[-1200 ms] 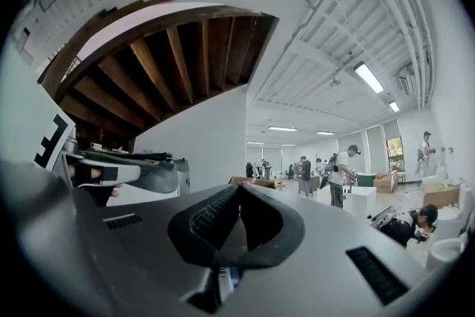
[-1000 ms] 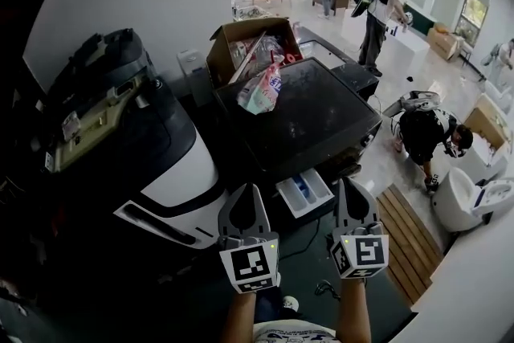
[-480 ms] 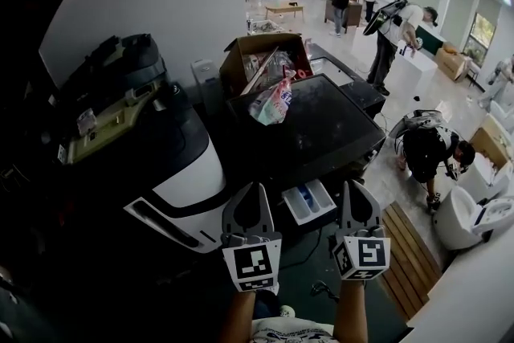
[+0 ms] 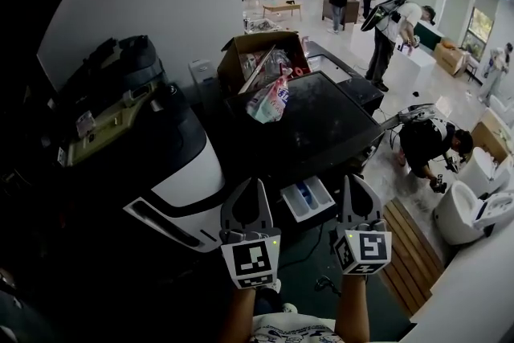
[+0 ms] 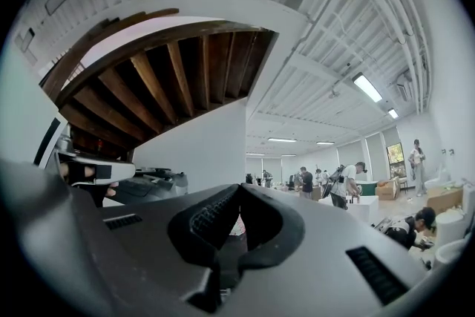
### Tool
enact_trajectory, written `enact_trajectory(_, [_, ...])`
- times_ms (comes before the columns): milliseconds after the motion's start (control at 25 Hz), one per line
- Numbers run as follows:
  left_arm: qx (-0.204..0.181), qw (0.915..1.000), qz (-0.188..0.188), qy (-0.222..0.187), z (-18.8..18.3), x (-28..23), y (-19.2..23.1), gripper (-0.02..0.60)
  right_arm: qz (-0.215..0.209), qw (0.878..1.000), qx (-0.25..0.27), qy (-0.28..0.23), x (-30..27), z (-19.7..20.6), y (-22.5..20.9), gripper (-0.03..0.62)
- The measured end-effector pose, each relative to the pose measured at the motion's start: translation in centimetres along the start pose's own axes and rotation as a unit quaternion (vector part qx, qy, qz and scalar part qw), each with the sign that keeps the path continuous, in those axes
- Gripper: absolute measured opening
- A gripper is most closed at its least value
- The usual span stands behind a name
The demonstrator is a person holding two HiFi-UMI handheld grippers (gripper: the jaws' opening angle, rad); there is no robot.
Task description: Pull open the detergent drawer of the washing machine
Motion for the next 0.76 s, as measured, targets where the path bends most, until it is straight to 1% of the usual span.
enact_trajectory(760, [-0.006, 1.0, 0.004, 0.001, 0.1, -1.7, 0.0, 0.014, 0.0, 1.0, 0.003, 0.01, -1.5, 0.7, -0.4, 0.013])
Point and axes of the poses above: the fingertips, and each gripper's own axes: x backward along the fingers, y to its left, z out of its underside, the point moved 8 cm from there along x, backward along the fingers, and after that the axes turned 12 degrees about x, right-handed, at the moved point
